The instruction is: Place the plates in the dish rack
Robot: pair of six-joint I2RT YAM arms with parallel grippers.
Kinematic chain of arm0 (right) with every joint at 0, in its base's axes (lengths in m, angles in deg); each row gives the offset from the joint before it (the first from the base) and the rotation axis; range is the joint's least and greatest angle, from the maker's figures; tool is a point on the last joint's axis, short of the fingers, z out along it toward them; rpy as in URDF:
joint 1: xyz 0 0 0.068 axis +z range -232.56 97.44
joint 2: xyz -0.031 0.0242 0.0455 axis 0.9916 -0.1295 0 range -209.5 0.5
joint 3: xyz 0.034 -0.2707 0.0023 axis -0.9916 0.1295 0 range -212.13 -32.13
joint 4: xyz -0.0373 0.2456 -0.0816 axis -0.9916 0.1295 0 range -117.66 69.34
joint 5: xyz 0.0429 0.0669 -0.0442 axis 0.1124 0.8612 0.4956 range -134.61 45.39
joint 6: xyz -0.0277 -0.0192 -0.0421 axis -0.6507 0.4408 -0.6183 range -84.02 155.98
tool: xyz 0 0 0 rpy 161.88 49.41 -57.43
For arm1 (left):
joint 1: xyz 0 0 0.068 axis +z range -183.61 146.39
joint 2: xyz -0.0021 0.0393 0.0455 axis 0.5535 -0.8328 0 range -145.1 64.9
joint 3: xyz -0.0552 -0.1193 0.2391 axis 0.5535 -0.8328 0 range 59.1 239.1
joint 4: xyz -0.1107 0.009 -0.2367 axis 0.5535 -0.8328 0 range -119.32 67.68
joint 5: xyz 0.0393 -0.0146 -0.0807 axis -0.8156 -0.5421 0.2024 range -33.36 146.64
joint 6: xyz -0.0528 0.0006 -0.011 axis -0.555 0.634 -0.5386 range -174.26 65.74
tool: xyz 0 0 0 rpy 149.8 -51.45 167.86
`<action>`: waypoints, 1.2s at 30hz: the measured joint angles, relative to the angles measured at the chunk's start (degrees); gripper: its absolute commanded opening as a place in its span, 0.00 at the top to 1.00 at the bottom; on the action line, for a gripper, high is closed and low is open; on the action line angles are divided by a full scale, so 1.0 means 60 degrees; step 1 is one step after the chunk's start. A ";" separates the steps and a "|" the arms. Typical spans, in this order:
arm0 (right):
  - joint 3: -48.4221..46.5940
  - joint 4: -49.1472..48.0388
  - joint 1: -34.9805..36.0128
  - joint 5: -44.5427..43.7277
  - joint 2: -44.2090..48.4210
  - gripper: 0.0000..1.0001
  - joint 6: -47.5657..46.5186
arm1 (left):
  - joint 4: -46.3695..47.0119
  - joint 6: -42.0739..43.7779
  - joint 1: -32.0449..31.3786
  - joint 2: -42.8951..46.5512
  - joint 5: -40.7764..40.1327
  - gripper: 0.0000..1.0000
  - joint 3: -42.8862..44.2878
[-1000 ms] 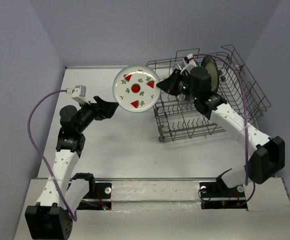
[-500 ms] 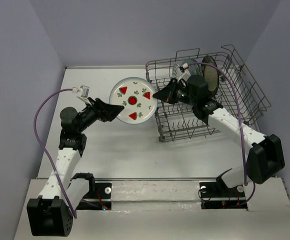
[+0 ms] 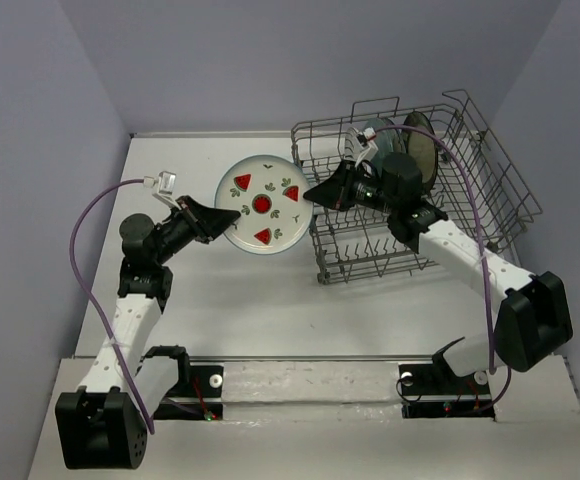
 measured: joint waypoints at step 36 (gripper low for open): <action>-0.2477 0.3701 -0.0080 -0.3668 0.1308 0.93 -0.2663 | -0.2160 0.2404 -0.0324 0.2029 -0.1410 0.01 0.0710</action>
